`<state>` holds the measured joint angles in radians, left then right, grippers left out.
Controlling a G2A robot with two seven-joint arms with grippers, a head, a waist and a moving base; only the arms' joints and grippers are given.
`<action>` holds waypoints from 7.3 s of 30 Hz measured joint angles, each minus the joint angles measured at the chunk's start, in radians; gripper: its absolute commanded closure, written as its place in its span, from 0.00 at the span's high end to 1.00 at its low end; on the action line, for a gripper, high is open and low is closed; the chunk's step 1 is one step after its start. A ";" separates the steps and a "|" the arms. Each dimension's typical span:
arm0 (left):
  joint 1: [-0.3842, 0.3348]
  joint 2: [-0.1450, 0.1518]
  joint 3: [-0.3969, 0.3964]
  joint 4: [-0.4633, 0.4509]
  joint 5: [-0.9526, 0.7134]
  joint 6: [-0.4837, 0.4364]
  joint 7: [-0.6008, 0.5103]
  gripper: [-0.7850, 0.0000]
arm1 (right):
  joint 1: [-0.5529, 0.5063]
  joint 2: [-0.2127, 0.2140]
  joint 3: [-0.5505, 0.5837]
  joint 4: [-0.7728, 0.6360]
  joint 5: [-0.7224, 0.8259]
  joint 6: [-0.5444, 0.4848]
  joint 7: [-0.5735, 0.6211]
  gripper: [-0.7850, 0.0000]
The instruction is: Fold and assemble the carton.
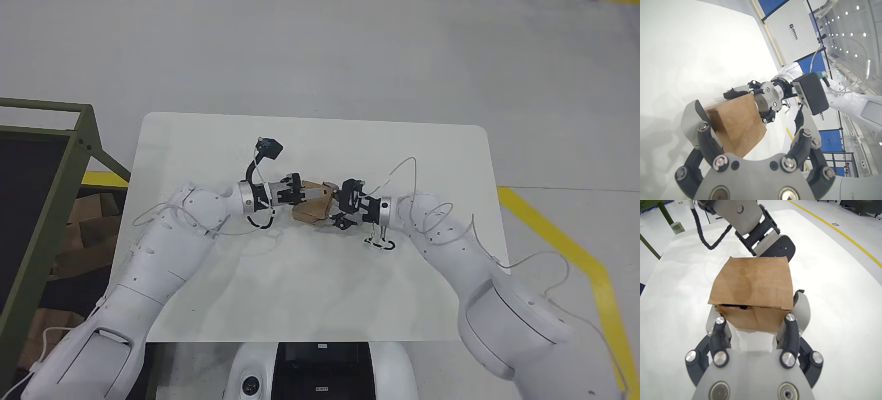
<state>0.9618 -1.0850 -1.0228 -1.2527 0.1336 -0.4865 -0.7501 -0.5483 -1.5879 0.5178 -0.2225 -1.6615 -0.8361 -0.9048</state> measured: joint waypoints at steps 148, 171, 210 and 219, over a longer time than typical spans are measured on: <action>0.184 0.077 -0.313 -0.128 -0.004 -0.015 0.017 1.00 | -0.366 0.365 0.566 -1.701 -0.255 0.528 0.501 0.00; 0.184 0.077 -0.313 -0.128 -0.004 -0.015 0.017 1.00 | -0.446 0.360 0.668 -1.697 -0.013 0.591 0.365 0.00; 0.184 0.077 -0.313 -0.128 -0.004 -0.015 0.017 1.00 | -0.412 0.386 0.714 -1.316 0.280 -0.045 0.359 0.00; 0.184 0.077 -0.313 -0.128 -0.004 -0.015 0.017 1.00 | -0.436 0.398 0.645 -1.139 0.266 -0.177 0.432 0.00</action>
<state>1.1458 -1.0080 -1.3356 -1.3805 0.1296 -0.5020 -0.7329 -0.9844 -1.1902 1.1625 -1.3618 -1.3956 -1.0129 -0.4729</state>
